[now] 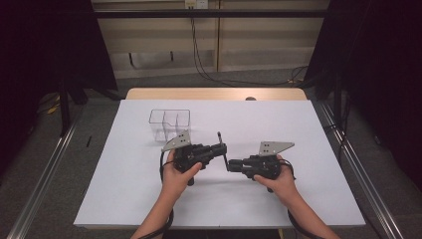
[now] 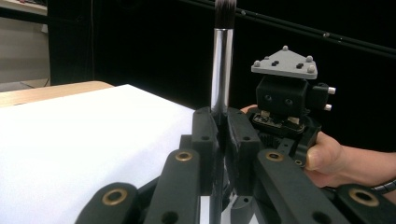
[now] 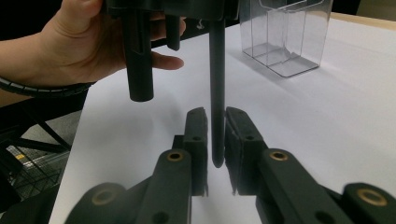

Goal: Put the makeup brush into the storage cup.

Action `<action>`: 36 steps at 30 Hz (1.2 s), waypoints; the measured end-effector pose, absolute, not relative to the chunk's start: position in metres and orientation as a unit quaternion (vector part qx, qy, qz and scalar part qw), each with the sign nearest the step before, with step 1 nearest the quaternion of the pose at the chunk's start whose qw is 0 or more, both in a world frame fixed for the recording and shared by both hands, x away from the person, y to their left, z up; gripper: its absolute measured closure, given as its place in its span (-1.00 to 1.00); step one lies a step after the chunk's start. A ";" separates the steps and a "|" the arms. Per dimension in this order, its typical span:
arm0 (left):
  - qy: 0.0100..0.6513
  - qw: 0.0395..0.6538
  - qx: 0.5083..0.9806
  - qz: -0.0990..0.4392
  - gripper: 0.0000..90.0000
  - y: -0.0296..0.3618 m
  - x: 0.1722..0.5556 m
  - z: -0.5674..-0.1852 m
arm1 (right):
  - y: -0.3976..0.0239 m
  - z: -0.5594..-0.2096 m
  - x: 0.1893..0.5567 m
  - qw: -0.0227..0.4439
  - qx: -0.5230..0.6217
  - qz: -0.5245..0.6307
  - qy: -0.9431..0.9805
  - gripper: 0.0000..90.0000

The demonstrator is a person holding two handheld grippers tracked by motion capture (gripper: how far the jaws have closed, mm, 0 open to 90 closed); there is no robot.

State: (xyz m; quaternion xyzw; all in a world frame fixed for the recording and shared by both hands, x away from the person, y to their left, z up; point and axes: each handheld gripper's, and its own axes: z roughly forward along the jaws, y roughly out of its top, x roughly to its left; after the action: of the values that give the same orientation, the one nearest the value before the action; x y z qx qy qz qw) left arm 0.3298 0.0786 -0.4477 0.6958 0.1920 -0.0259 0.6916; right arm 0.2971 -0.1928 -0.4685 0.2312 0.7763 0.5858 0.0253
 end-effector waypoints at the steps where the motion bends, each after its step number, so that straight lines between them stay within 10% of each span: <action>1: 0.191 0.691 0.697 -0.025 0.85 0.079 0.330 -0.448 | -0.193 -0.468 0.297 0.027 0.232 0.587 0.776 0.68; 36: 0.207 0.683 0.700 -0.008 0.84 0.099 0.328 -0.446 | -0.218 -0.465 0.293 0.052 0.243 0.608 0.754 -0.69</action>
State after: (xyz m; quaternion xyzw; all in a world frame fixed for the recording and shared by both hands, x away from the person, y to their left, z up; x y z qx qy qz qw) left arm 0.3284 0.0987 -0.4465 0.7005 0.2072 -0.0080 0.6829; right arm 0.2931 -0.2184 -0.4652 0.2427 0.7543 0.6077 0.0523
